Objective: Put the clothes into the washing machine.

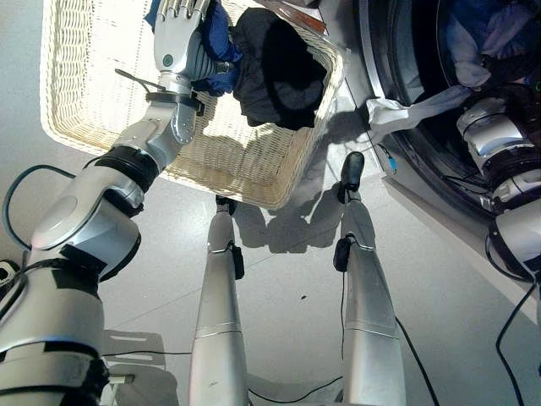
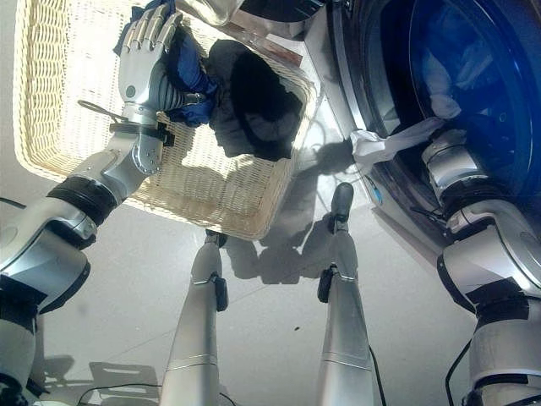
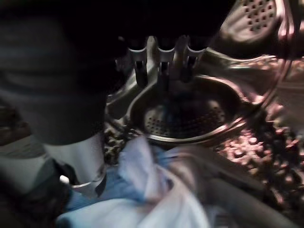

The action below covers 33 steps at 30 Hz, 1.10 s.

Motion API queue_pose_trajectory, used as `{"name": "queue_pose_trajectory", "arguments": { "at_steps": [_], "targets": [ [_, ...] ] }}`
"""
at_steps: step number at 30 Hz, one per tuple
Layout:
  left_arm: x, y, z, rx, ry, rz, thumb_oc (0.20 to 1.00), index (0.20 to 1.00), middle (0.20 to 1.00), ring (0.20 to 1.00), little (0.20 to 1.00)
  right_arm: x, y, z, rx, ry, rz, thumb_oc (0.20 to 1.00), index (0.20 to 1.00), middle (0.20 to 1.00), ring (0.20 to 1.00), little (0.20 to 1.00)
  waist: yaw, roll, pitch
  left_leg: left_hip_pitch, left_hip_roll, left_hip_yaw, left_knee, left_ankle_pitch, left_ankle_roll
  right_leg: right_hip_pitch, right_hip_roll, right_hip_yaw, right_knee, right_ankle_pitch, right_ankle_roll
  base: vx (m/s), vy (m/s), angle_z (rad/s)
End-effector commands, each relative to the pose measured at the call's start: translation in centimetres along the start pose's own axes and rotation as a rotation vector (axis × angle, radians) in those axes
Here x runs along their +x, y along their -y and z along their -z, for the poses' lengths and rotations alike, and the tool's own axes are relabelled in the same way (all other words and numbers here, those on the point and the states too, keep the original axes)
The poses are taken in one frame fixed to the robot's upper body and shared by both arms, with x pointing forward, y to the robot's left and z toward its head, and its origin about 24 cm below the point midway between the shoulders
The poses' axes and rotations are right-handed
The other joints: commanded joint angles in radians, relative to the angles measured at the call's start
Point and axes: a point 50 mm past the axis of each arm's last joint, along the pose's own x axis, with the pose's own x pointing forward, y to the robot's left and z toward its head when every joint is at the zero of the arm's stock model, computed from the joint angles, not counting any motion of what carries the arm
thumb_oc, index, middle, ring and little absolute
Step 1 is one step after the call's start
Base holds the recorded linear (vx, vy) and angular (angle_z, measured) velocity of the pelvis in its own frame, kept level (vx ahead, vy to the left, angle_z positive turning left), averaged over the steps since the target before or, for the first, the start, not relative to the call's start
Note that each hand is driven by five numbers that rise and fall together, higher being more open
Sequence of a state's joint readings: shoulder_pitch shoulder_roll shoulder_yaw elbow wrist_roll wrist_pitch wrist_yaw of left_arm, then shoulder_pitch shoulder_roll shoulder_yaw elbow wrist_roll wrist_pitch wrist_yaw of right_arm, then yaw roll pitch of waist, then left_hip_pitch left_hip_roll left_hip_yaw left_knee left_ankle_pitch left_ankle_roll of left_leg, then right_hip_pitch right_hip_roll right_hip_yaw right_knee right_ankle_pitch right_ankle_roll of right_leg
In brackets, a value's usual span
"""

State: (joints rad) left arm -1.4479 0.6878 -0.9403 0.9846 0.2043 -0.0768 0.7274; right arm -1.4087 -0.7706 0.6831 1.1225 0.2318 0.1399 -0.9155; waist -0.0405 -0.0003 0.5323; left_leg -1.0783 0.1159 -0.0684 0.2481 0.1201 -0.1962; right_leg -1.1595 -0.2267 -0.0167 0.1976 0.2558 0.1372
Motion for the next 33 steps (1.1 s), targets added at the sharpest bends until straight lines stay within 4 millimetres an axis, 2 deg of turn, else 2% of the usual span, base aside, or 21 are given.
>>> {"name": "queue_pose_trajectory", "arguments": {
  "at_steps": [1,2,3,4,9,19,29,33],
  "targets": [
    [0.3,0.2,2.3,0.006,-0.238,0.110,1.000,1.000,1.000,1.000,1.000,1.7,2.3,-2.7,0.033,0.163,0.112,1.000,1.000,1.000,1.000,1.000,-0.002,0.021,-0.012,0.023,-0.034,0.007,-0.034,-0.023,0.051,0.018,0.055,-0.025,0.051,-0.063,0.061,0.00,0.000,0.00],
    [0.0,0.5,2.9,0.007,-0.289,0.141,0.749,0.749,0.749,0.749,0.749,1.2,1.9,-2.9,0.061,0.183,0.110,1.000,1.000,1.000,1.000,1.000,-0.007,0.020,-0.012,0.021,-0.033,0.009,-0.032,-0.024,0.050,0.015,0.057,-0.022,0.053,-0.065,0.062,0.00,0.000,0.00],
    [-0.2,0.6,3.2,0.008,-0.310,0.150,0.438,0.438,0.438,0.438,0.438,0.9,1.8,-3.1,0.075,0.193,0.108,1.000,1.000,1.000,1.000,1.000,-0.010,0.019,-0.012,0.020,-0.031,0.011,-0.034,-0.023,0.049,0.015,0.058,-0.020,0.052,-0.065,0.062,0.00,0.000,0.00],
    [-0.5,0.8,3.7,0.001,-0.358,0.175,0.200,0.200,0.200,0.200,0.200,0.5,1.6,-3.3,0.096,0.208,0.104,1.000,1.000,1.000,1.000,1.000,-0.014,0.018,-0.012,0.019,-0.030,0.012,-0.036,-0.023,0.047,0.013,0.060,-0.018,0.051,-0.067,0.061,0.00,0.000,0.00],
    [-1.6,1.6,4.8,-0.061,-0.478,0.211,0.200,0.200,0.200,0.200,0.200,-2.2,0.9,-5.0,0.244,0.283,0.092,1.000,1.000,1.000,1.000,1.000,-0.032,0.013,-0.012,0.015,-0.031,0.019,-0.046,-0.024,0.041,0.004,0.069,-0.005,0.047,-0.075,0.059,0.00,0.006,-0.01],
    [-3.6,2.7,5.9,-0.207,-0.561,0.173,0.200,0.200,0.200,0.200,0.200,-4.6,1.1,-5.5,0.394,0.333,0.122,1.000,1.000,1.000,1.000,1.000,-0.037,0.016,-0.012,0.022,-0.027,0.023,-0.060,-0.025,0.037,0.005,0.071,0.004,0.050,-0.091,0.056,0.00,0.011,-0.02],
    [-4.9,3.2,5.7,-0.341,-0.546,0.078,0.200,0.200,0.200,0.200,0.200,-5.6,1.7,-5.8,0.446,0.369,0.167,1.000,1.000,1.000,1.000,1.000,-0.029,0.018,-0.012,0.024,-0.028,0.018,-0.062,-0.024,0.039,0.008,0.073,0.001,0.054,-0.095,0.054,0.00,0.000,0.00],
    [-5.2,2.9,5.2,-0.455,-0.529,-0.034,0.200,0.200,0.200,0.200,0.200,-5.8,1.9,-5.5,0.482,0.361,0.192,1.000,1.000,1.000,1.000,1.000,-0.023,0.017,-0.012,0.022,-0.029,0.015,-0.062,-0.024,0.041,0.007,0.073,-0.003,0.056,-0.097,0.052,0.00,0.000,0.00]
  ]
}}
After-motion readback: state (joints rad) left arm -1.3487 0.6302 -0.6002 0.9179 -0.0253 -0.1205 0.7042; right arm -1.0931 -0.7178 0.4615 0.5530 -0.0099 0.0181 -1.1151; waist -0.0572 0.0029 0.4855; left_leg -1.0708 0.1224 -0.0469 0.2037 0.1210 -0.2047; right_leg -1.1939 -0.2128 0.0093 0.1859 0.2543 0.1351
